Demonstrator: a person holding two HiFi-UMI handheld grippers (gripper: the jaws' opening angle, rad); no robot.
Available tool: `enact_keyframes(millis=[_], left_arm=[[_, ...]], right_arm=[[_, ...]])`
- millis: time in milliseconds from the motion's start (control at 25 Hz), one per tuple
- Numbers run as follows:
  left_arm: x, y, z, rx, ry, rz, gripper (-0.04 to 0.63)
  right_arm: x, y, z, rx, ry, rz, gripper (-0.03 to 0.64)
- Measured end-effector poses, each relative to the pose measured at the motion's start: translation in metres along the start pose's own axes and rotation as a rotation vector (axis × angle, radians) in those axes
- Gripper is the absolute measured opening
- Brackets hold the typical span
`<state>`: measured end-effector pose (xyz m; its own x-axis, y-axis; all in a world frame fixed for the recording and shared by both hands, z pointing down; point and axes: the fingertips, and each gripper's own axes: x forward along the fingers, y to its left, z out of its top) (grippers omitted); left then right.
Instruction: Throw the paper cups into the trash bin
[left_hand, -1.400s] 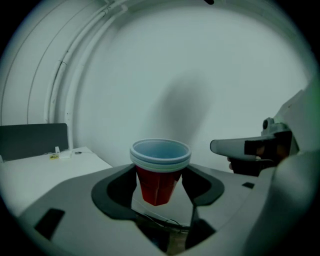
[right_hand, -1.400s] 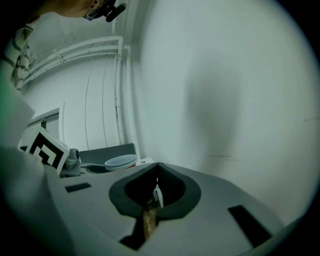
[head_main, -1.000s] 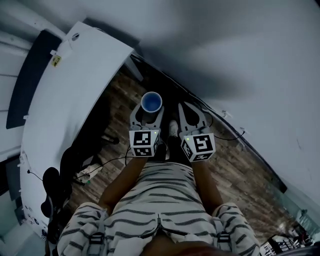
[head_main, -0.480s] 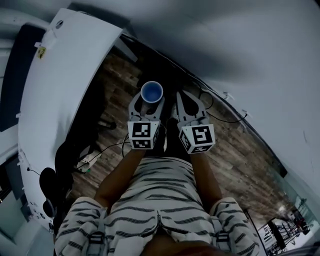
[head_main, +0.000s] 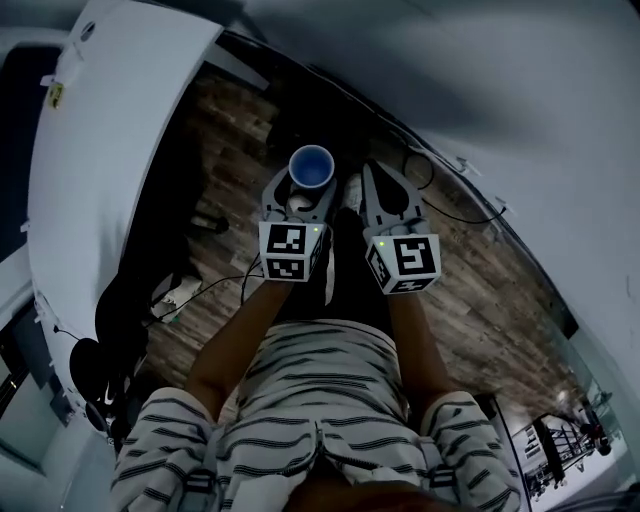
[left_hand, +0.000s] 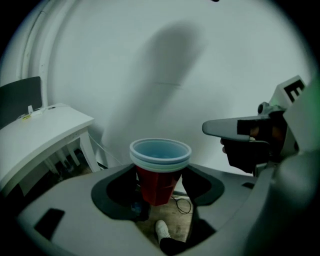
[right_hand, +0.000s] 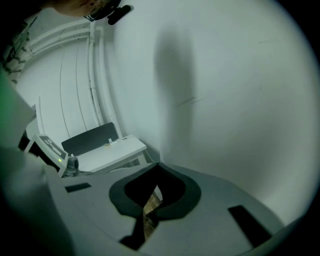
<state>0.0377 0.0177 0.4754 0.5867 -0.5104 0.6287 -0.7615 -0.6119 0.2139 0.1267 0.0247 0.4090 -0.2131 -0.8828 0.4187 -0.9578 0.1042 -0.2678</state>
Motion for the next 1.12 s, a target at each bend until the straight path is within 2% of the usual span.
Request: enact_keyframes(millis=[400, 920, 1120], left_arm=[[0.039, 0.002, -0.061, 0.057, 0.098, -0.018, 0.301], [0.087, 0.029, -0.126, 0.024, 0.193, -0.013, 0.301], [0.102, 0.033, -0.147, 0.038, 0.22, -0.023, 0.301]], right_arm=[[0.012, -0.023, -0.045, 0.051, 0.042, -0.016, 0.018], [0.037, -0.035, -0.108, 0.119, 0.102, -0.039, 0.017], [0.04, -0.032, -0.124, 0.122, 0.122, -0.039, 0.018]])
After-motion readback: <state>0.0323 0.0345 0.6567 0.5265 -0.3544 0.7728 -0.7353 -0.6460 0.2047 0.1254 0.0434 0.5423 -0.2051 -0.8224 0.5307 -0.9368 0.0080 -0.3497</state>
